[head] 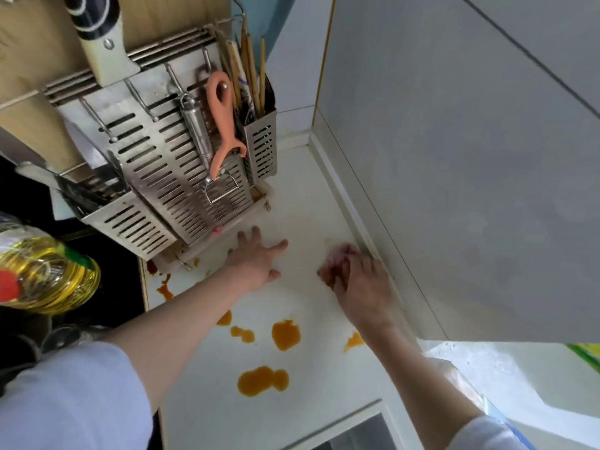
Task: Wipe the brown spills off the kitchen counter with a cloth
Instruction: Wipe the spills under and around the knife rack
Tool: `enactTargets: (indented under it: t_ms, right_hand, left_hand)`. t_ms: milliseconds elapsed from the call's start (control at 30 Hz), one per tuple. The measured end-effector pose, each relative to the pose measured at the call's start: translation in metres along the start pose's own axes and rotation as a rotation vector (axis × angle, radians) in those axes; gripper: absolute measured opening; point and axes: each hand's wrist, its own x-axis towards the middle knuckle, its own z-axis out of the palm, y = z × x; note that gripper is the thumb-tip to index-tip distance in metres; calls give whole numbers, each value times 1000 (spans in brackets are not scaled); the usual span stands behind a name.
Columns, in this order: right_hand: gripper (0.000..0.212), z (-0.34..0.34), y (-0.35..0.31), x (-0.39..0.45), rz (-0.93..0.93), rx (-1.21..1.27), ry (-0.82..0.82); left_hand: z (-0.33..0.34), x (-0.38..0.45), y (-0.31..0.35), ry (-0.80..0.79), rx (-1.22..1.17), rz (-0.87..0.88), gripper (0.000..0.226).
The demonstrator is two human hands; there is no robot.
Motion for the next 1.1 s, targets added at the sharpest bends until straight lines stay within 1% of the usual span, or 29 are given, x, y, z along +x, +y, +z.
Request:
enactTargets:
  t_ms: [33,67,100,167,200,233,267,367,400,433,467,533,567,600,633,667,700,767,800,833,867,933,967,1000,1033,1067,1100]
  right_hand:
    - [41,0,-13,-6,41,26,-11]
    - [36,3,-28,-18,33,94,-29]
    - [33,6,-43,-35,-76,181,-55]
    - [32,14,-57,-69,-456,307,-210]
    - [33,18,-51,-70,-575,333,-275]
    - [37,21,-39,-56,-595,333,-275]
    - [40,22,-29,-34,-519,312,-246]
    - [41,15,-12,42,-93,167,-87]
    - [40,11,-19,55,10,147,-78]
    - [39,8,-33,57,43,151,-89]
    - [36,6,-49,50,38,178,-118]
    - [26,10,-62,2,-142,249,-134]
    - [23,13,-59,-31,-222,288,-172]
    - [21,11,-49,-57,-263,325,-202]
    - [17,6,-34,-73,-266,347,-205]
    - [14,0,-16,-78,-220,369,-187]
    - [12,-7,1,-76,-126,360,-152]
    - [18,-12,26,-67,121,308,-39]
    - [23,-11,26,-65,194,293,-2]
    - [28,-8,17,-71,192,292,0]
    - [32,-4,1,-83,96,311,-35]
    - [36,0,-27,-121,-228,355,-188]
    - [36,-1,-27,-135,-331,347,-242]
    - [34,-2,-19,-136,-355,345,-250]
    - [33,-3,-5,-132,-311,338,-227]
    - [33,-2,11,-125,-222,334,-154]
    - [32,0,26,-118,-85,322,-63]
  left_hand:
    - [0,0,0,1,-2,3,71]
    - [1,1,-1,5,-2,3,72]
    - [2,1,-2,7,-3,0,72]
    - [3,1,-2,0,5,-8,72]
    - [2,2,-1,-8,7,-4,72]
    - [2,2,-1,-12,5,0,71]
    - [2,3,-1,-10,4,3,70]
    - [4,7,-3,-7,9,5,66]
    - [5,9,-3,-13,2,3,65]
    - [5,11,-4,-18,-8,-1,64]
    - [4,11,-4,-23,-20,-2,65]
    - [2,10,-3,-33,-49,0,69]
    - [3,8,-3,-36,-54,-4,72]
    - [4,7,-2,-40,-47,-8,77]
    - [4,4,-2,-43,-30,-7,80]
    - [6,3,-1,-45,-13,-5,82]
    - [7,3,-1,-44,-3,1,82]
    - [7,3,-1,-40,-4,7,81]
    - [7,2,-1,-42,-5,3,81]
    - [7,2,0,-43,-6,-2,81]
    - [7,2,-1,-43,-7,-8,82]
    - [8,3,0,-40,-11,-13,82]
    - [8,3,0,-42,-18,-8,82]
    - [8,4,0,-44,-28,-6,82]
    - [8,4,0,-43,-35,-5,82]
    - [9,5,0,-38,-36,-4,82]
    - [9,5,-1,-38,-37,-1,82]
